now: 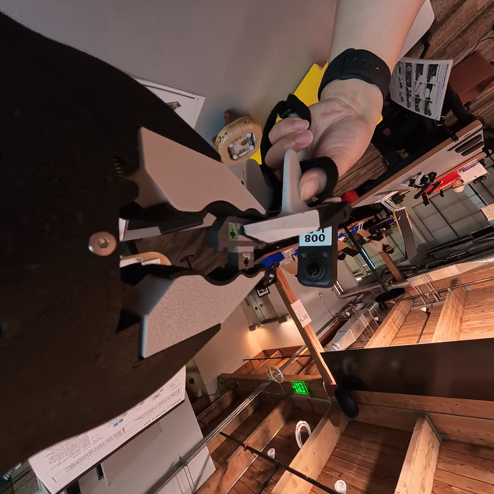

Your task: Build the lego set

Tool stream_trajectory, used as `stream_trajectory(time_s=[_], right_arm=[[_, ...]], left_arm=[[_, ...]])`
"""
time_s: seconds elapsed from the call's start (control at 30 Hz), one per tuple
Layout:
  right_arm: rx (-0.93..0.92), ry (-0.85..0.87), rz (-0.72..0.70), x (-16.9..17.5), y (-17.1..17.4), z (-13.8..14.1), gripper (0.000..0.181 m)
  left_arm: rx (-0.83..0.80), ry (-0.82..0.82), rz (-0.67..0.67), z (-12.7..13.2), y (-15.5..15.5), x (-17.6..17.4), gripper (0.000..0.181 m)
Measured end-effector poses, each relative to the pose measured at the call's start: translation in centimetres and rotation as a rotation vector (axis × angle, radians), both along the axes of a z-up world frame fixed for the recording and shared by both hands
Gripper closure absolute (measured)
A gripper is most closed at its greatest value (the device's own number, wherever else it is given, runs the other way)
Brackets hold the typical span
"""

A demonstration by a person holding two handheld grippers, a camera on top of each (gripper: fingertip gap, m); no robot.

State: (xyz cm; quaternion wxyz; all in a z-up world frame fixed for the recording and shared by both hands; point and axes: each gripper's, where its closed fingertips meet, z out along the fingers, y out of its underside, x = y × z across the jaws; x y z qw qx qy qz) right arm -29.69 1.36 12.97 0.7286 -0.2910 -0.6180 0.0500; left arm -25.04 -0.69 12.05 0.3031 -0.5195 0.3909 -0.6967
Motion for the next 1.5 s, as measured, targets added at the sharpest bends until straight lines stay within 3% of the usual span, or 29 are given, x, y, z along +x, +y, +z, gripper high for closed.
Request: stream_trajectory(time_s=[0.47,0.57,0.8,0.93,1.0,1.1,1.37,1.5], right_arm=[[-0.01,0.03,-0.003,0.3,0.2,0.4,0.149],[-0.046,0.055,-0.009,0.8,0.4,0.9,0.149],[-0.066,0.056,0.021,0.7,-0.2,1.2,0.148],[-0.024,0.014,0.04,0.0,-1.1,0.7,0.148],[-0.026,0.001,0.053,-0.4,-1.4,0.5,0.148],[-0.032,0.019,0.07,-0.5,-1.6,0.8,0.148],[-0.019,-0.018,0.041,-0.7,-1.0,0.1,0.147],[-0.009,-0.03,0.035,-1.1,-0.7,-0.4,0.148]], left_arm=[[0.034,0.018,0.061,0.2,0.7,-0.5,0.168],[0.053,-0.009,0.138,1.3,2.0,-2.5,0.15],[0.045,-0.142,0.328,4.1,5.8,-8.8,0.157],[0.056,-0.174,0.355,4.7,6.1,-10.2,0.16],[0.075,-0.17,0.331,4.7,5.5,-9.8,0.158],[0.103,-0.079,0.181,3.3,2.9,-7.1,0.15],[0.01,-0.025,-0.037,1.0,0.1,-2.0,0.145],[0.025,-0.03,-0.057,0.4,-0.1,-1.2,0.171]])
